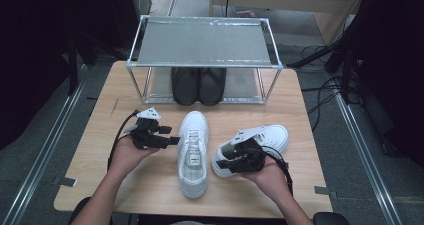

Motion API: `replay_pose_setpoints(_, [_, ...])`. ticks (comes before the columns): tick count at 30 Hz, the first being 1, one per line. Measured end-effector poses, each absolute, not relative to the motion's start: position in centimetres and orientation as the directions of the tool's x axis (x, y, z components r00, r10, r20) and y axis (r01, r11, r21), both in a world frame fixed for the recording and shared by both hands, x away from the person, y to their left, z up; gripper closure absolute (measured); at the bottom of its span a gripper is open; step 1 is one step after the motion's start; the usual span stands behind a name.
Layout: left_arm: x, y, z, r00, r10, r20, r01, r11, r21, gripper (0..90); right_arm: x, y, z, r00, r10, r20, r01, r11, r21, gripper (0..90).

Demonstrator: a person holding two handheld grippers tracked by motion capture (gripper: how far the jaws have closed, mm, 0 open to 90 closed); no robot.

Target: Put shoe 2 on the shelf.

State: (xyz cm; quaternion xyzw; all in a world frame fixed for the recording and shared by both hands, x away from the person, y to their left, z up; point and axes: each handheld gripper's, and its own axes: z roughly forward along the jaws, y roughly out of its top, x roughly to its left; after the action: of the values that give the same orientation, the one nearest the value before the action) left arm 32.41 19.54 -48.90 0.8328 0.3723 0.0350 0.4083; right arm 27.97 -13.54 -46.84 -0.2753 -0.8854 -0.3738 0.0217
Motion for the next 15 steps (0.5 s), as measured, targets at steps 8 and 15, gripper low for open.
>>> replay_pose_setpoints(8, [33.1,19.0,-48.8,0.735,0.645,-0.212,0.57,-0.418,0.707,43.5,27.6,-16.9,-45.5,-0.821,0.494,0.287,0.527,0.464,0.712,63.3])
replay_pose_setpoints(15, [33.9,19.3,-48.9,0.738,0.632,-0.236,0.574,-0.403,0.712,43.1,27.3,-20.4,-44.9,-0.784,0.571,0.245,0.529,0.407,0.745,64.4])
